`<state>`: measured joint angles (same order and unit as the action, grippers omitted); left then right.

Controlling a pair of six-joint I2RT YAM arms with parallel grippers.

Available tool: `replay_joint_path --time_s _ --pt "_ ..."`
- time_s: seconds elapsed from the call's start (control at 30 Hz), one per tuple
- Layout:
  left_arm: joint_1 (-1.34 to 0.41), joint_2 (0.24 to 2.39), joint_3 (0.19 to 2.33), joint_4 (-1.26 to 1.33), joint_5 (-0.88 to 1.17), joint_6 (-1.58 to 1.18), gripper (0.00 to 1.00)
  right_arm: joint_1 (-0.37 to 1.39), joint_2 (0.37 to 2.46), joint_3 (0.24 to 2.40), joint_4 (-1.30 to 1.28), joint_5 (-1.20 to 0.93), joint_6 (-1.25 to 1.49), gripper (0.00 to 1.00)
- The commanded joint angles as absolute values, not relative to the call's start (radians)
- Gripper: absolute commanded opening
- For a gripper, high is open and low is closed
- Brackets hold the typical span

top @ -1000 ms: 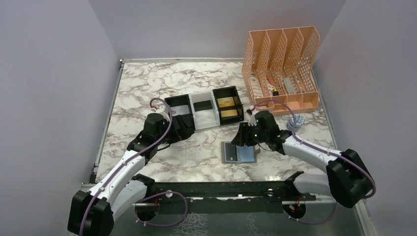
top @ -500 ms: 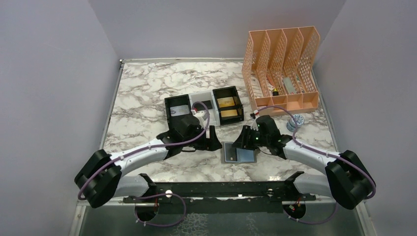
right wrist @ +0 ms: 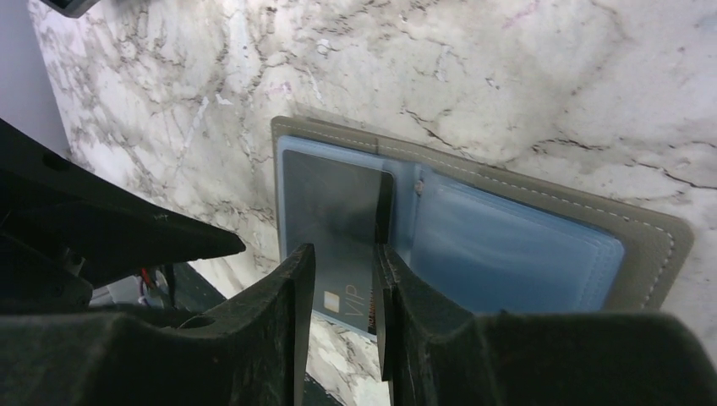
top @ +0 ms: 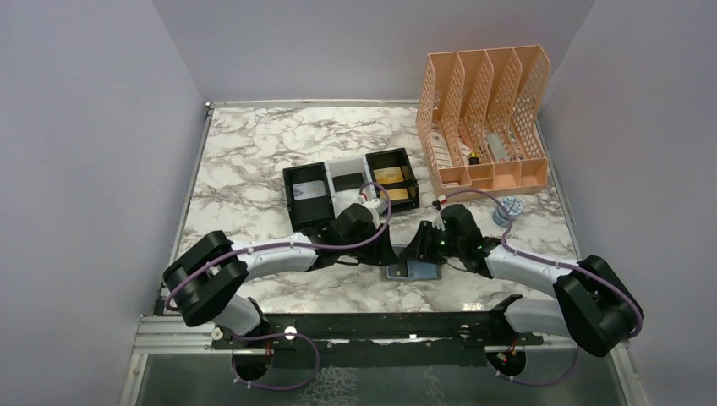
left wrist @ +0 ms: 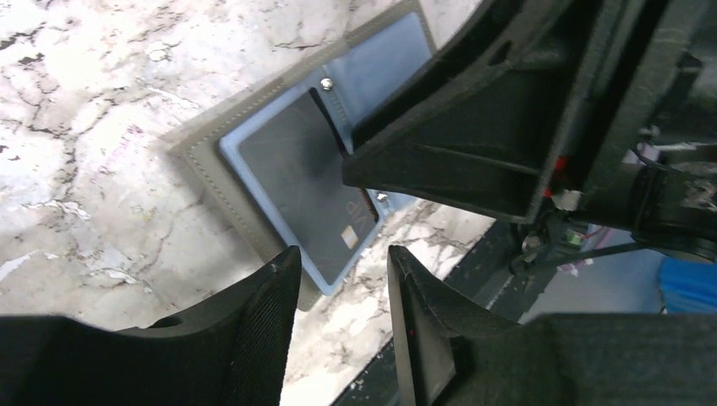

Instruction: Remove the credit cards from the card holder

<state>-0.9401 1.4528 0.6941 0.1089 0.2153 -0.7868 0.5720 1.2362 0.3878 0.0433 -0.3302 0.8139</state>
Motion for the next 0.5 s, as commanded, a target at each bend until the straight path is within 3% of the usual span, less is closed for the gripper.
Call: replay_joint_path --time_s 0.0,0.33,0.47 --pt "-0.945 1.517 0.732 0.154 0.204 -0.789 0.42 0.571 1.251 0.367 0.068 -0.283 0.827 0.31" --pt "-0.958 1.634 0.749 0.141 0.191 -0.785 0.17 0.57 1.282 0.336 0.095 -0.278 0.839 0.26" --pt "-0.962 1.638 0.736 0.095 0.14 -0.779 0.14 0.569 1.273 0.314 0.137 -0.306 0.858 0.23"
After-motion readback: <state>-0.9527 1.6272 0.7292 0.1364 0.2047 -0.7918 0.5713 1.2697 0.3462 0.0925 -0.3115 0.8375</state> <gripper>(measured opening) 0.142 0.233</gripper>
